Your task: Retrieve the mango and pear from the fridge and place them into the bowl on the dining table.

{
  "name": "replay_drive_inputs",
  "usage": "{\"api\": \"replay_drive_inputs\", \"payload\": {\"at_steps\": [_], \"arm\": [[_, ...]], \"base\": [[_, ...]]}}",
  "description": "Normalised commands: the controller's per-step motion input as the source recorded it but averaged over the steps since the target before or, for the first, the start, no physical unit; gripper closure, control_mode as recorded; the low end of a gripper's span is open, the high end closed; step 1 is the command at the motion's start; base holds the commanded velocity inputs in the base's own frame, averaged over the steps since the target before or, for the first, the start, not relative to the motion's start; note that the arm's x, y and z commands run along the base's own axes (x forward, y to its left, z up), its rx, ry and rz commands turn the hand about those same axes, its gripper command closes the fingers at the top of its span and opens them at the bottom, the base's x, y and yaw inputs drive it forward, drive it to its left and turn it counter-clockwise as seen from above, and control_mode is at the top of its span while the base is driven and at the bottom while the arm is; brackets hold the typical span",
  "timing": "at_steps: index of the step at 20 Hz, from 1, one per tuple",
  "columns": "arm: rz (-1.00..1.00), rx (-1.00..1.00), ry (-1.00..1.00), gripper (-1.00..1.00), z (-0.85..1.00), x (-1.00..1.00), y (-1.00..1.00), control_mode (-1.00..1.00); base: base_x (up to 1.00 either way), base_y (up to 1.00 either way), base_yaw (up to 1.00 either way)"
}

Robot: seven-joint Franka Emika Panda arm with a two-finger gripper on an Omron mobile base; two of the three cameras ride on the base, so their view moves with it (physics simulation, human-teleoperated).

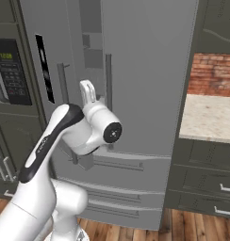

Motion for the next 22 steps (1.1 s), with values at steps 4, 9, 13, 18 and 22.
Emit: {"api": "replay_drive_inputs", "payload": {"at_steps": [4,9,13,18,22], "arm": [[0.00,0.00,0.07,-1.00,0.07,0.78,0.05,-1.00],[0.00,0.00,0.16,-1.00,0.05,0.82,0.17,-1.00],[0.00,0.00,0.10,-1.00,0.00,0.64,0.02,-1.00],[0.00,0.00,0.08,-1.00,0.00,0.60,-0.01,-1.00],[0.00,0.00,0.02,-1.00,0.00,0.31,-0.21,-1.00]], "base": [[0.00,0.00,0.00],[0.00,0.00,0.00],[0.00,0.00,0.00],[0.00,0.00,0.00],[0.00,0.00,0.00]]}}
